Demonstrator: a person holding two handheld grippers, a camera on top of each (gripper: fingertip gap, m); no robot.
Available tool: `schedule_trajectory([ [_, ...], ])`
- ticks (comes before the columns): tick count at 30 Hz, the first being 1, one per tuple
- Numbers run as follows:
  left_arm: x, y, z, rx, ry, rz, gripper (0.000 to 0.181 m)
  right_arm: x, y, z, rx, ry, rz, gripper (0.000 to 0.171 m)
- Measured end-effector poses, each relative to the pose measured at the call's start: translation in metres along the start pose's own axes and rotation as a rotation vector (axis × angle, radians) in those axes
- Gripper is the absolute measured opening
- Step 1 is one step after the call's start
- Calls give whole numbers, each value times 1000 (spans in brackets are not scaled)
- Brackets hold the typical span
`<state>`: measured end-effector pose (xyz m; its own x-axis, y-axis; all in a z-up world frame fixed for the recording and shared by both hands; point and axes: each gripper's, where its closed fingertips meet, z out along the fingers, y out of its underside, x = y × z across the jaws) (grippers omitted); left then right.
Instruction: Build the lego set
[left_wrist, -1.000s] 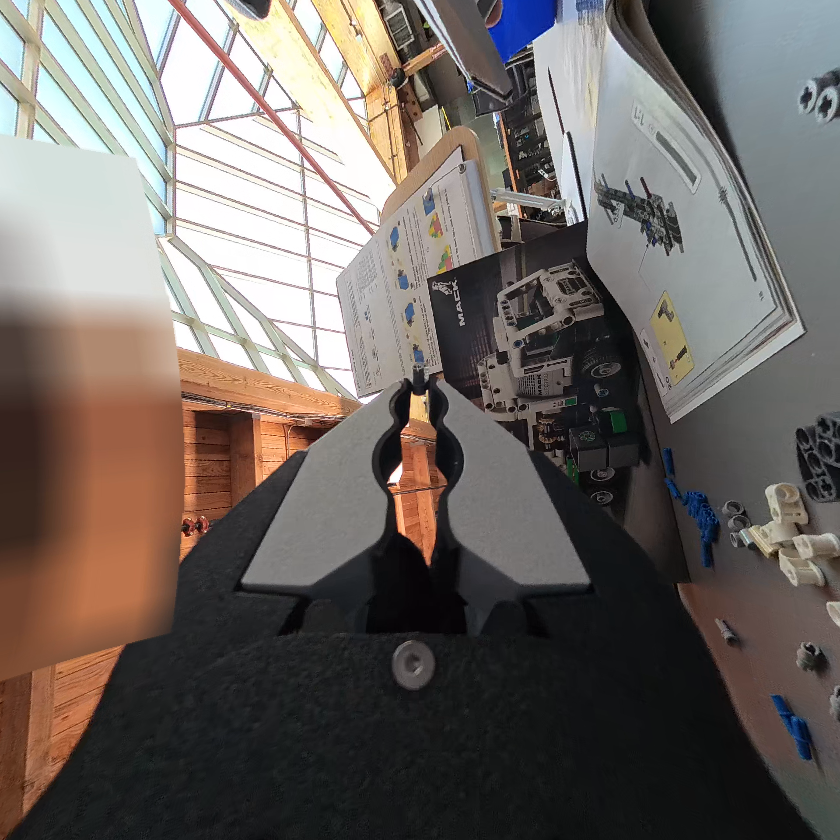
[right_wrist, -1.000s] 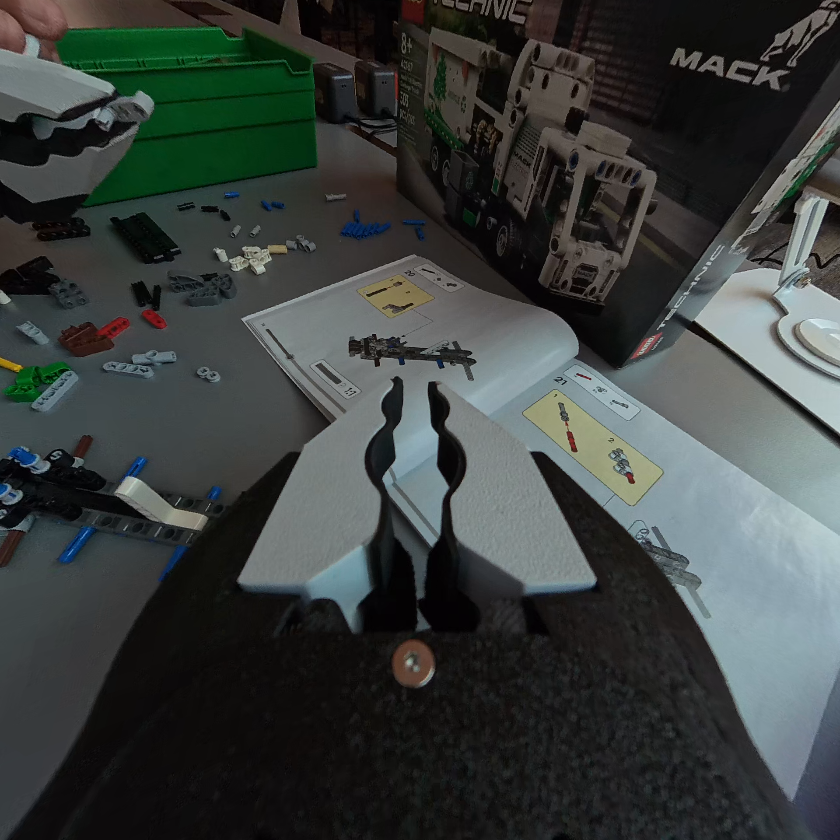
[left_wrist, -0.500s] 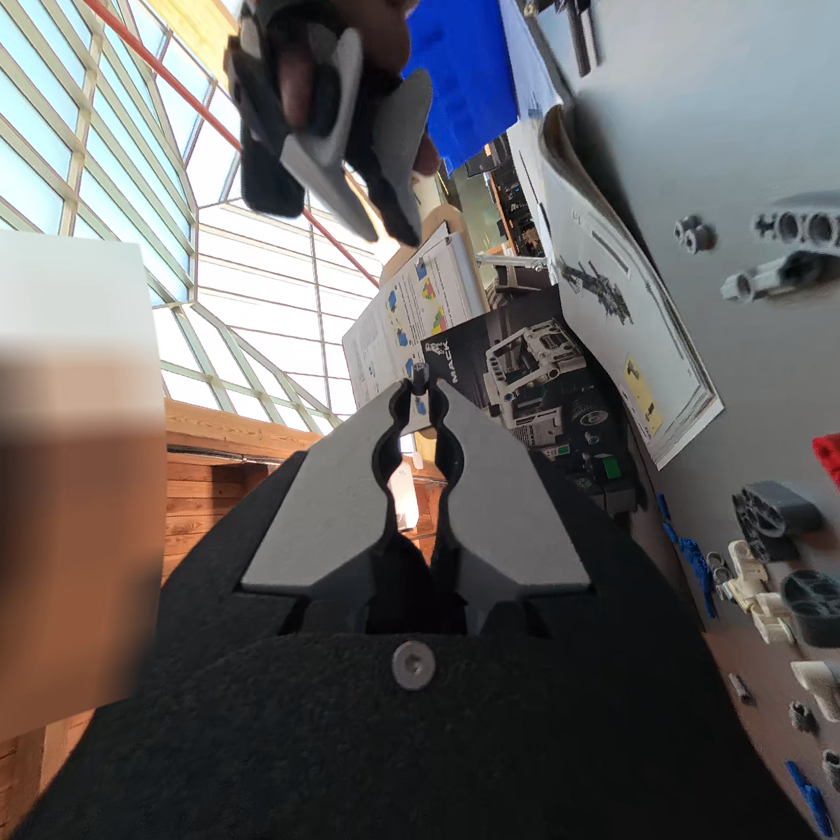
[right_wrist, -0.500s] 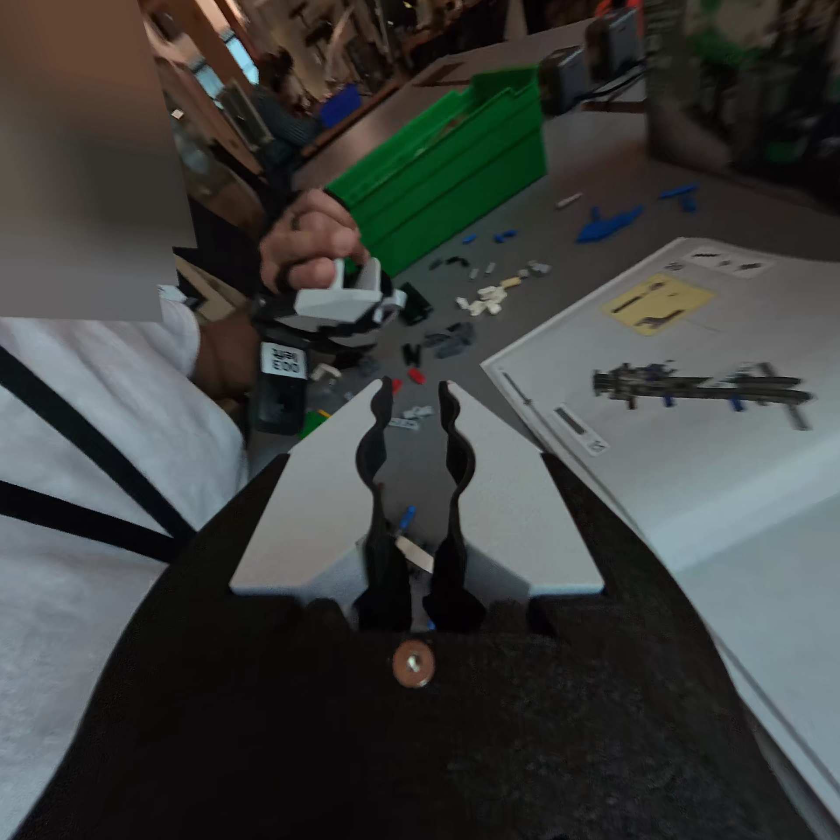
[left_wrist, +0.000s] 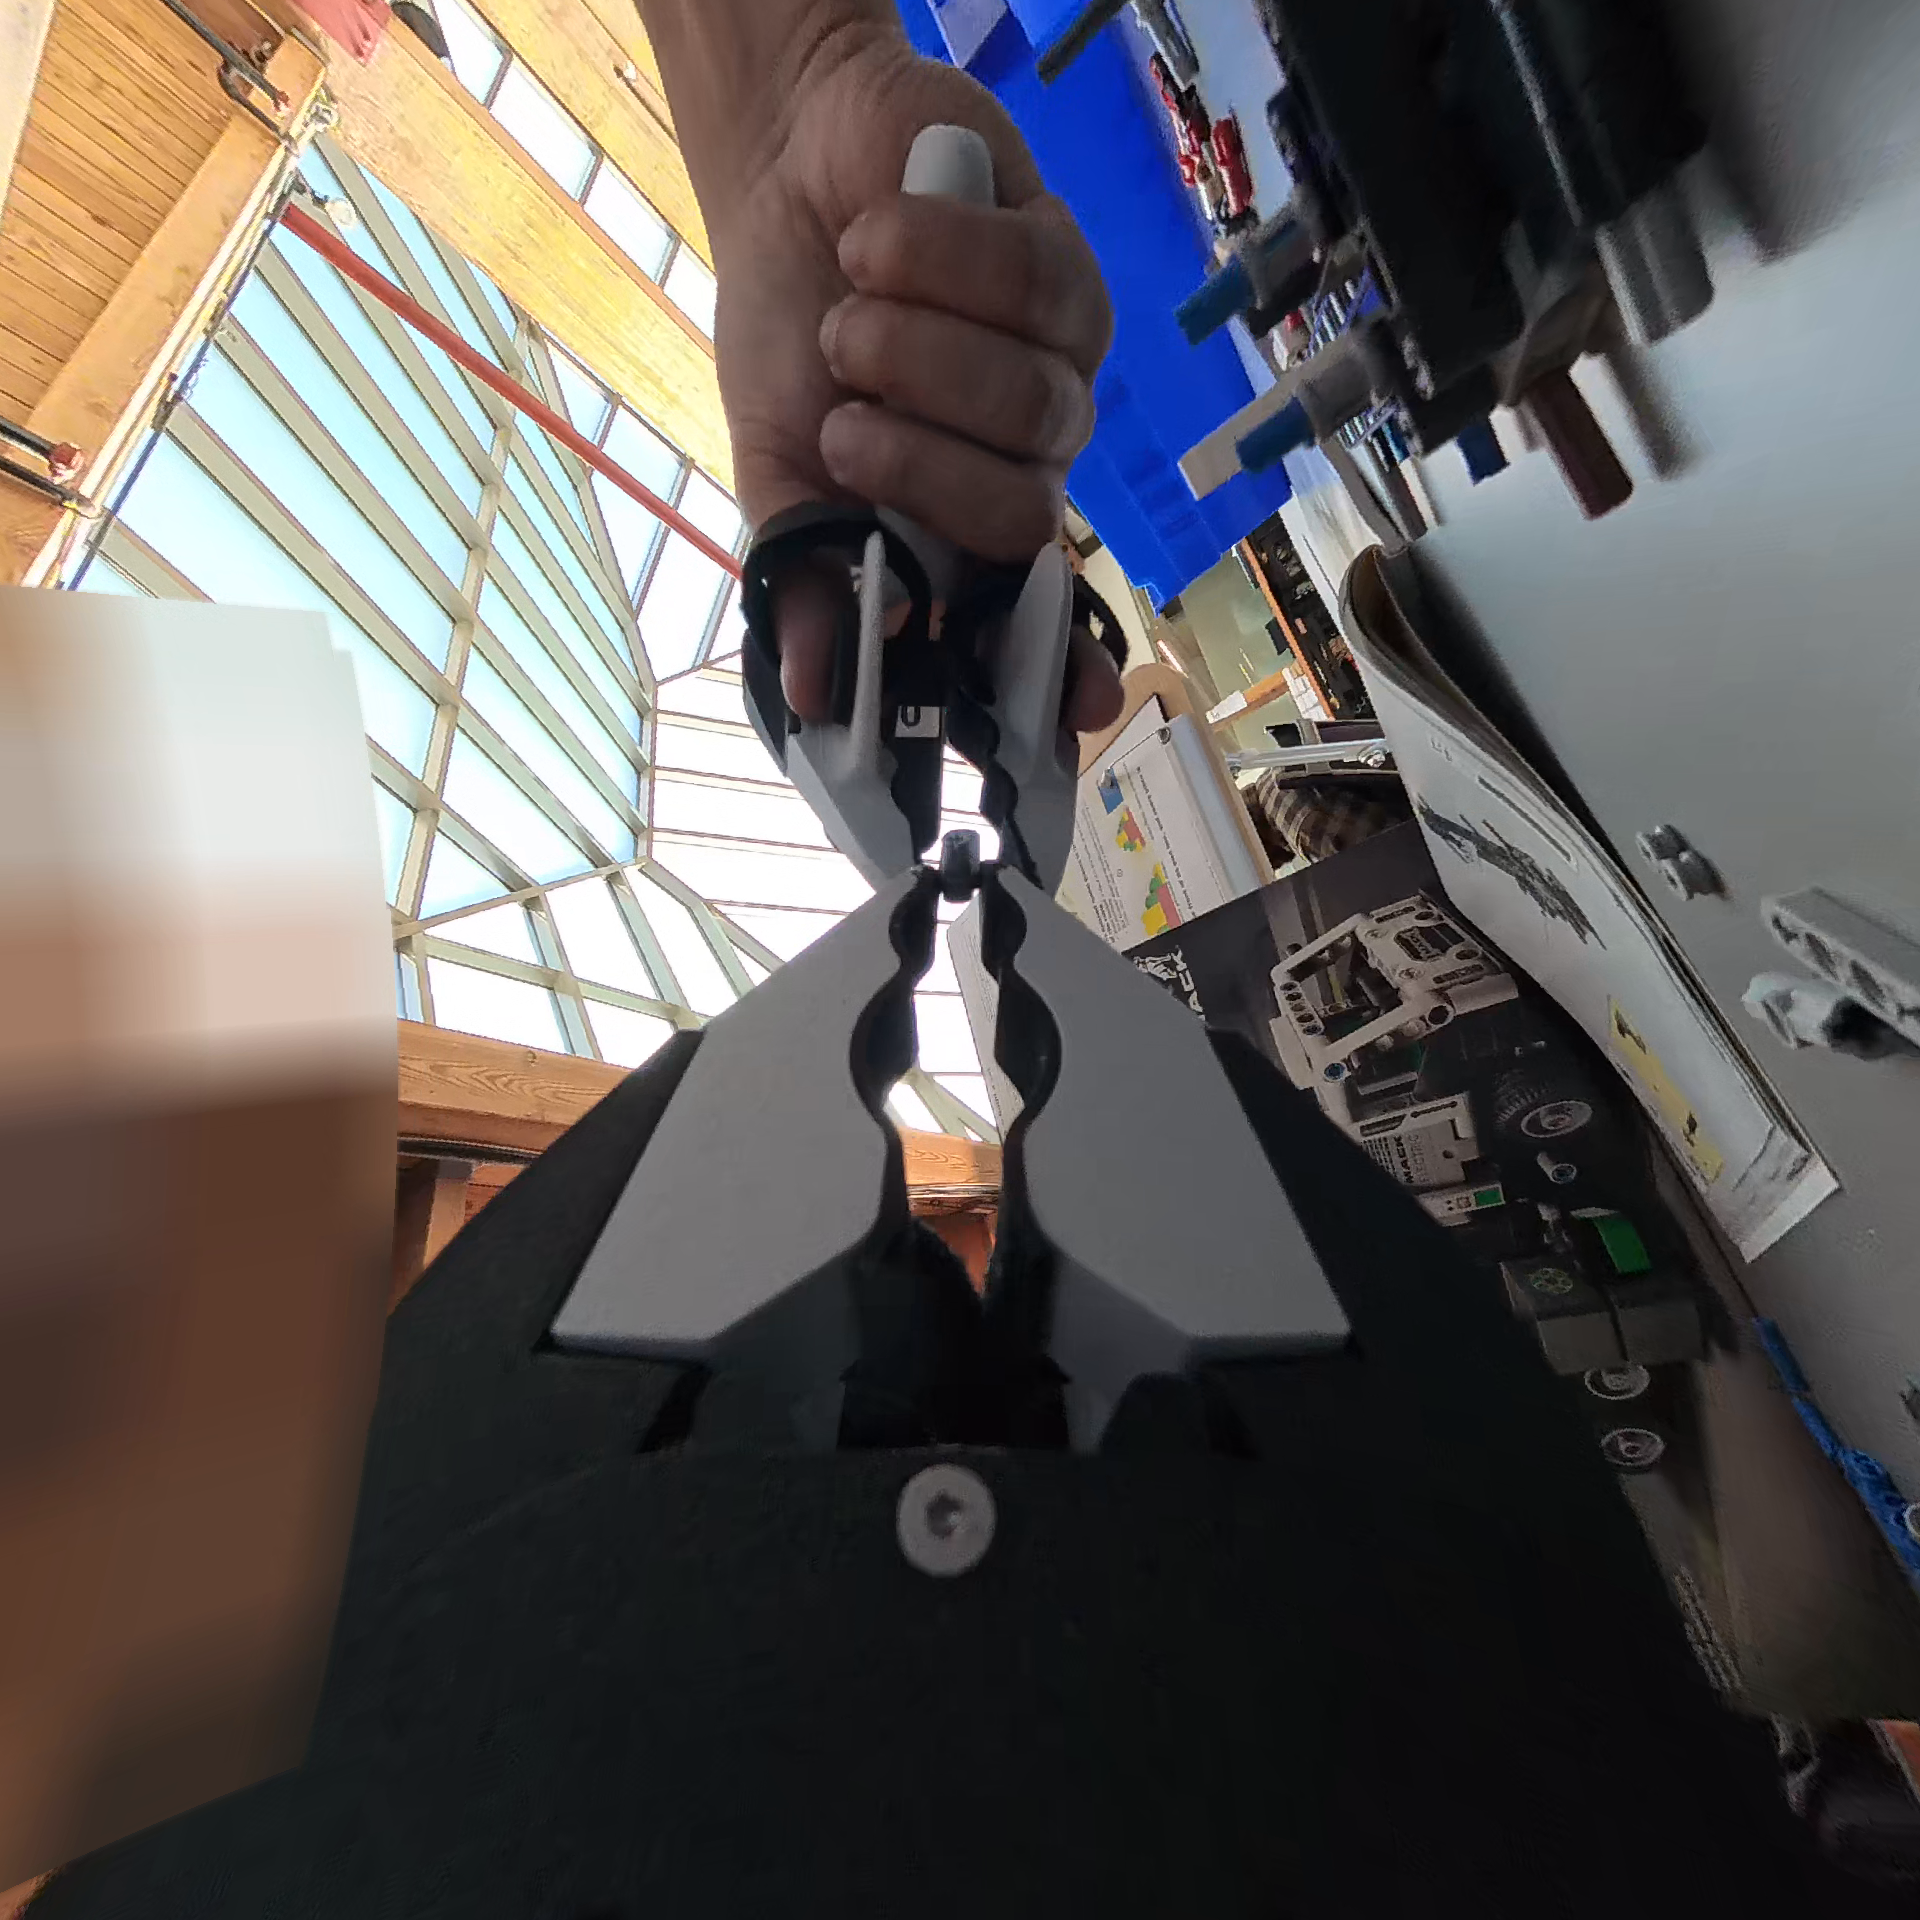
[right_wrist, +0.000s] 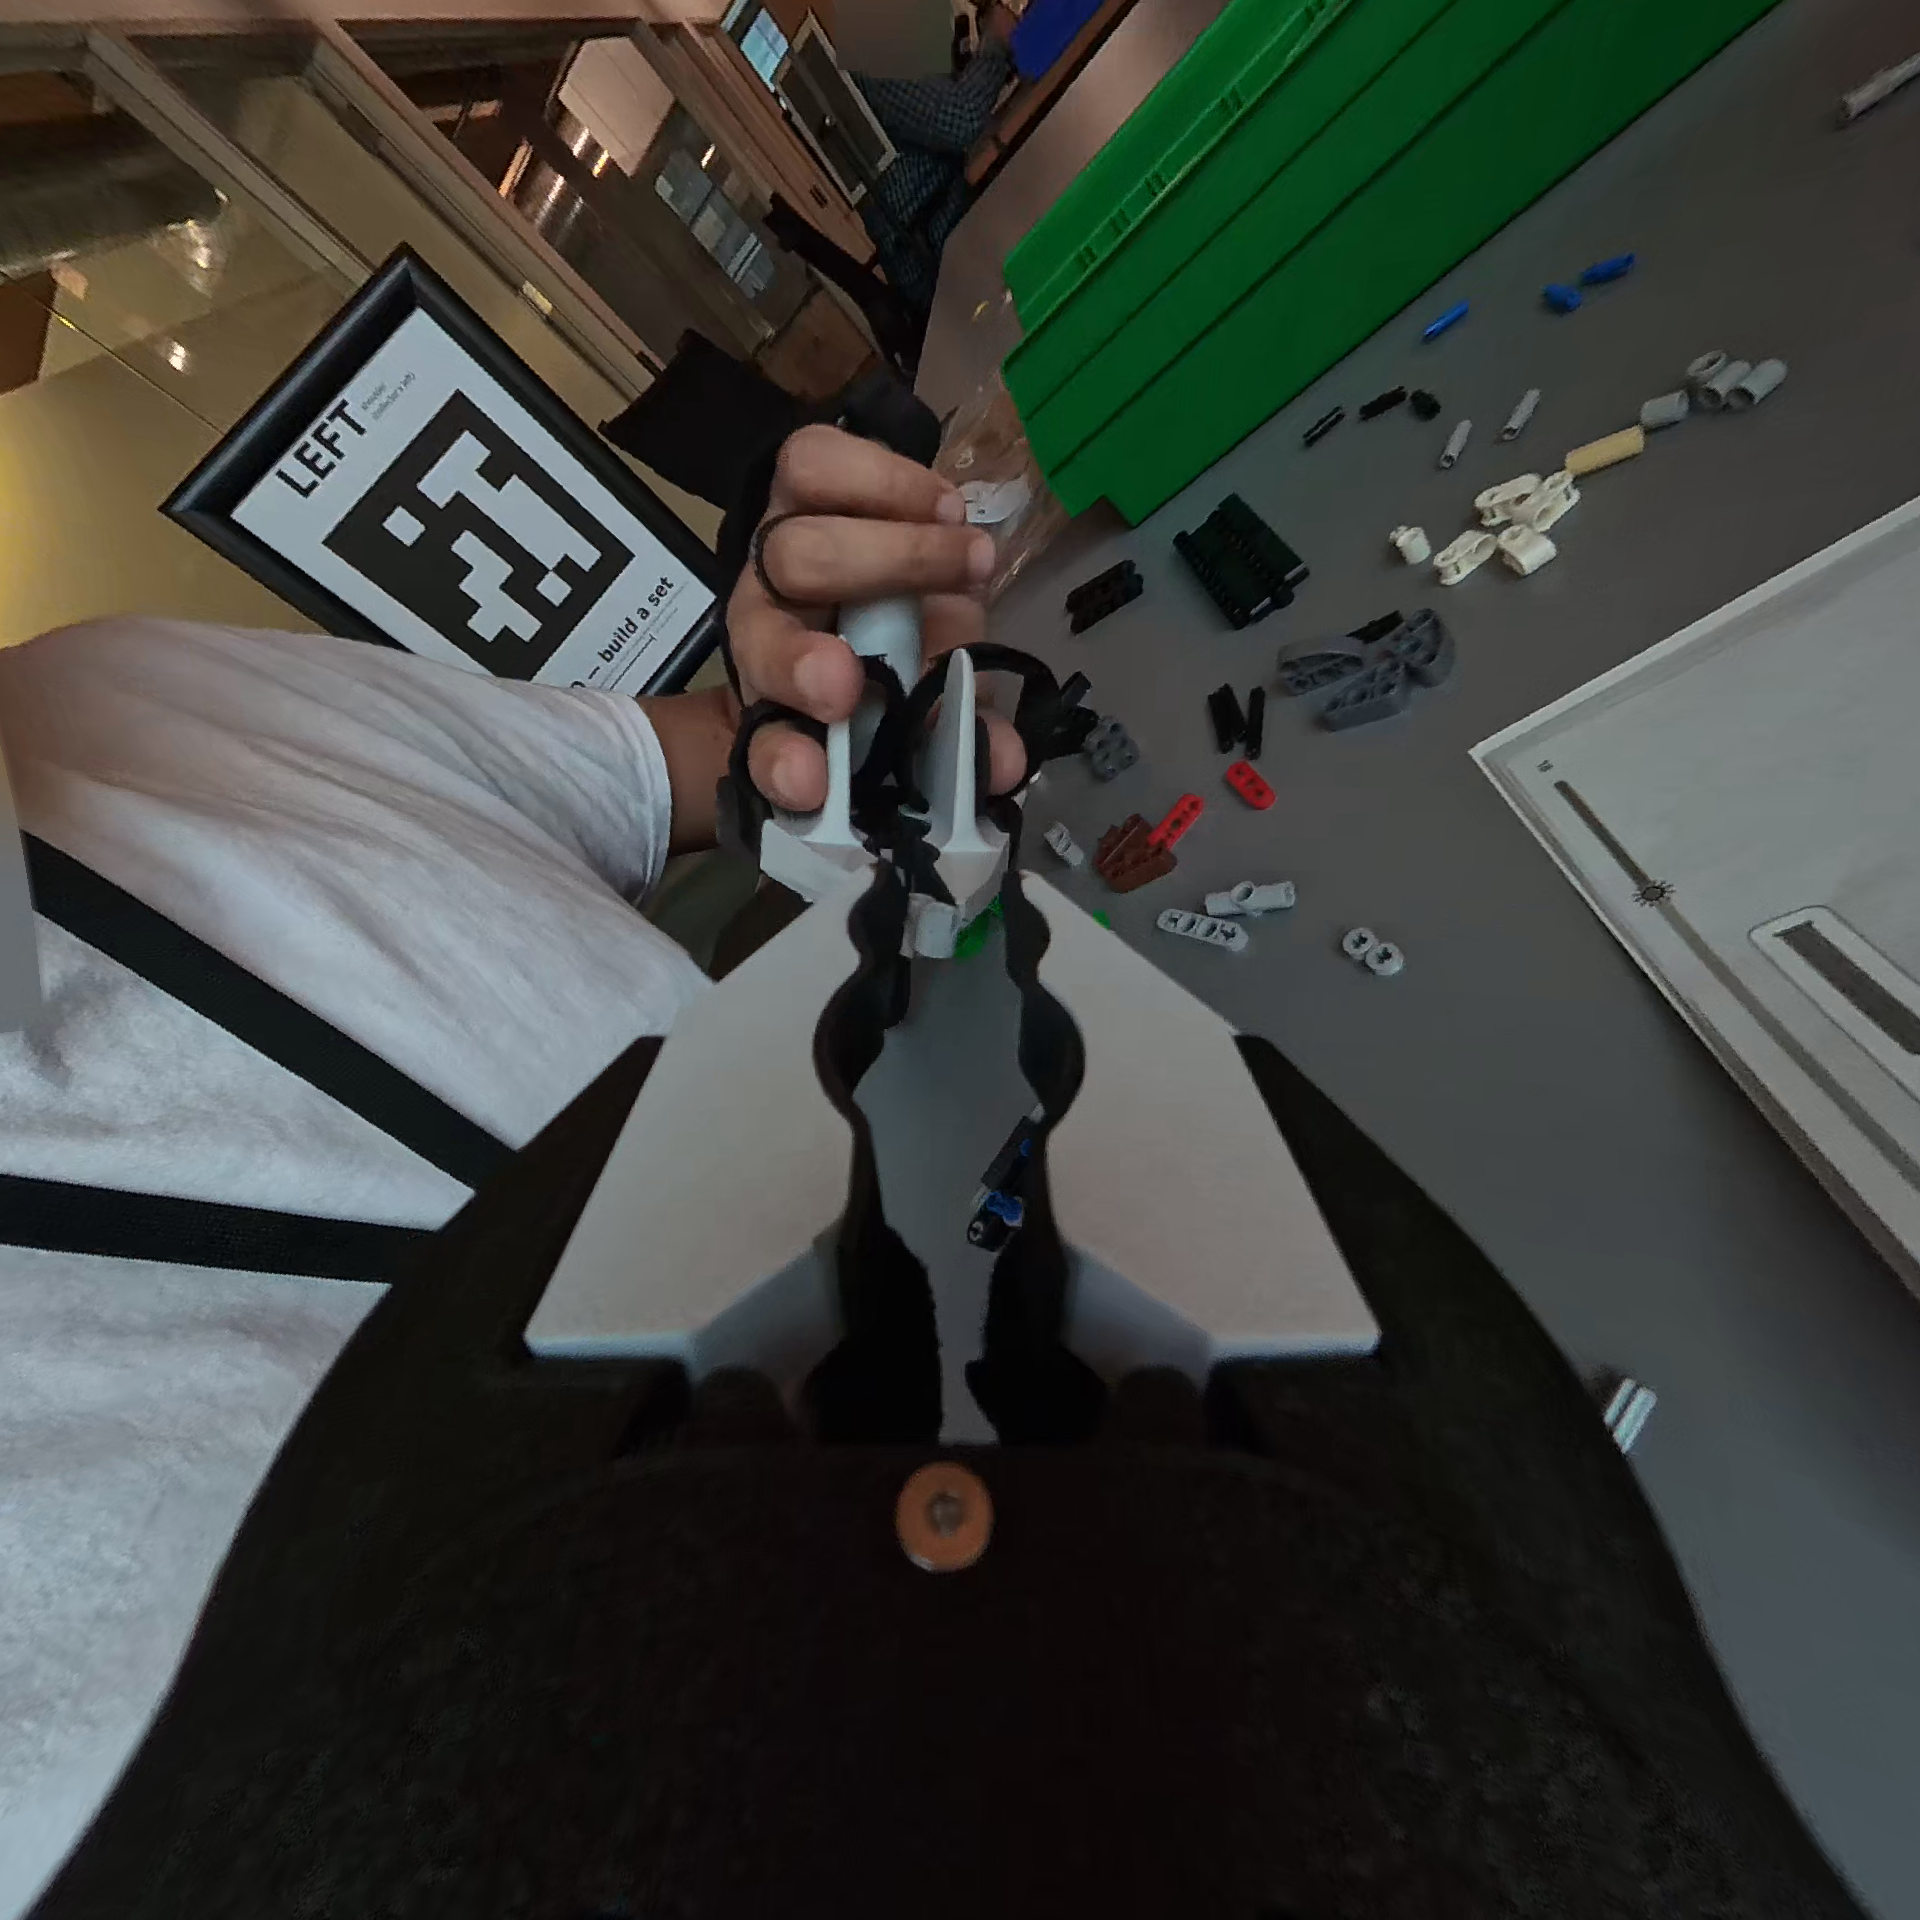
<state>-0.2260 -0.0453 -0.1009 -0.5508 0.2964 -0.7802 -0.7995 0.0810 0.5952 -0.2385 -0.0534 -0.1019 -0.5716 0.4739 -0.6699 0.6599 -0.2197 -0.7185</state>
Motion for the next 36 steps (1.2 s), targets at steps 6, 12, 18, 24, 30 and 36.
schedule_trajectory([
  [6,-8,-4,0,0,-21,36,5,-13,6,-5,-16,-100,46,7],
  [12,-12,-1,3,-36,-27,11,5,-17,6,-10,-1,-123,30,3],
  [18,-19,32,5,-158,2,-447,25,-13,-9,-27,83,-17,-155,3],
  [24,-25,28,16,-13,289,-1635,25,-24,-29,-40,226,67,-400,4],
  [30,-32,15,20,132,521,-2218,34,-28,-24,-32,221,16,-404,4],
  [36,-20,13,17,141,589,-2303,14,-24,-20,-27,194,22,-412,4],
])
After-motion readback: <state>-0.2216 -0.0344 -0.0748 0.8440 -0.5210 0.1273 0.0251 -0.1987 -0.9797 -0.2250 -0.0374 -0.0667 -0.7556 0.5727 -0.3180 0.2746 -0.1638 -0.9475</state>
